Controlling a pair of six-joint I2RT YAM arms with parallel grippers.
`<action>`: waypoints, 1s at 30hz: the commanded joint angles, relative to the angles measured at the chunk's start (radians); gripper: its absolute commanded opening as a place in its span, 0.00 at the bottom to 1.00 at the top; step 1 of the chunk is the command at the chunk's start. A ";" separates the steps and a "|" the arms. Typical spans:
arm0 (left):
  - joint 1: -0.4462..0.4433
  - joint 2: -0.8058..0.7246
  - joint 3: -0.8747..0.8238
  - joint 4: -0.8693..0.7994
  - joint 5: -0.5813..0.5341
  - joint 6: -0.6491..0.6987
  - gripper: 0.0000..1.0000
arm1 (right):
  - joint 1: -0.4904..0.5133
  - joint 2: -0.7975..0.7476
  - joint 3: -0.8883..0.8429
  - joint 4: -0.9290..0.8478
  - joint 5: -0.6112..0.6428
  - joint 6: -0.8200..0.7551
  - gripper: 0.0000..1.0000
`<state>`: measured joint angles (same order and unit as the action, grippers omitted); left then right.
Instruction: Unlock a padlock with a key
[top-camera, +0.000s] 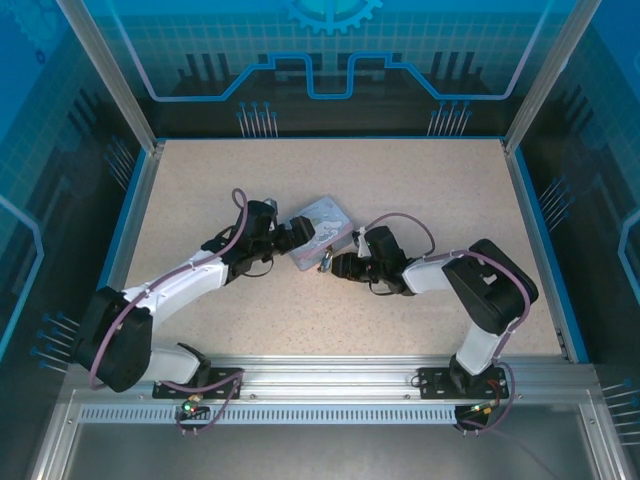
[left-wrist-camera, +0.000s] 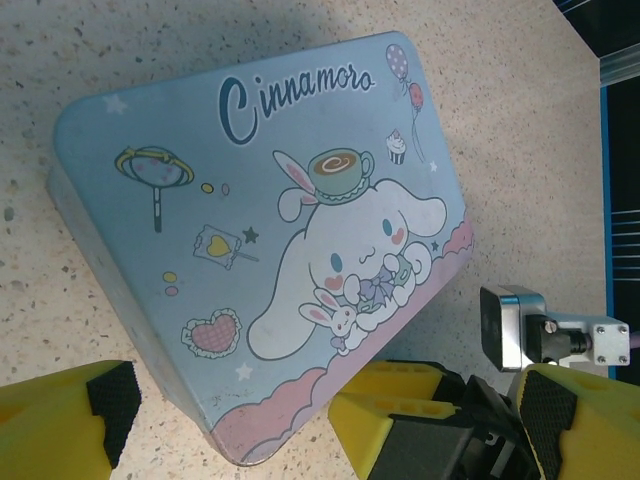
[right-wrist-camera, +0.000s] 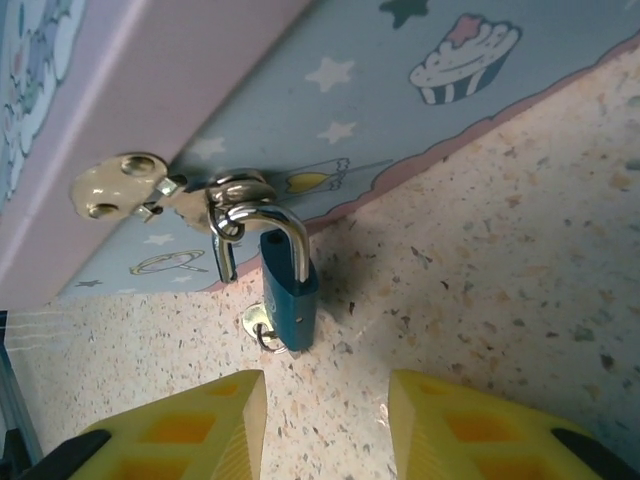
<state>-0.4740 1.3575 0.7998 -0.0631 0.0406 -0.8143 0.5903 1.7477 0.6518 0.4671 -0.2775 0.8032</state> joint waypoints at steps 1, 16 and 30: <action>0.005 0.002 -0.010 0.033 0.026 -0.029 0.99 | 0.018 0.041 -0.018 0.076 -0.004 -0.016 0.38; 0.005 0.019 -0.007 0.058 0.028 -0.046 0.99 | 0.038 0.114 -0.017 0.172 -0.002 0.009 0.38; 0.005 0.026 -0.009 0.075 0.031 -0.054 0.99 | 0.046 0.145 -0.015 0.186 -0.007 0.000 0.35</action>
<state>-0.4740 1.3746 0.7952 -0.0097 0.0502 -0.8635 0.6090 1.8465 0.6415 0.7063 -0.2890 0.8074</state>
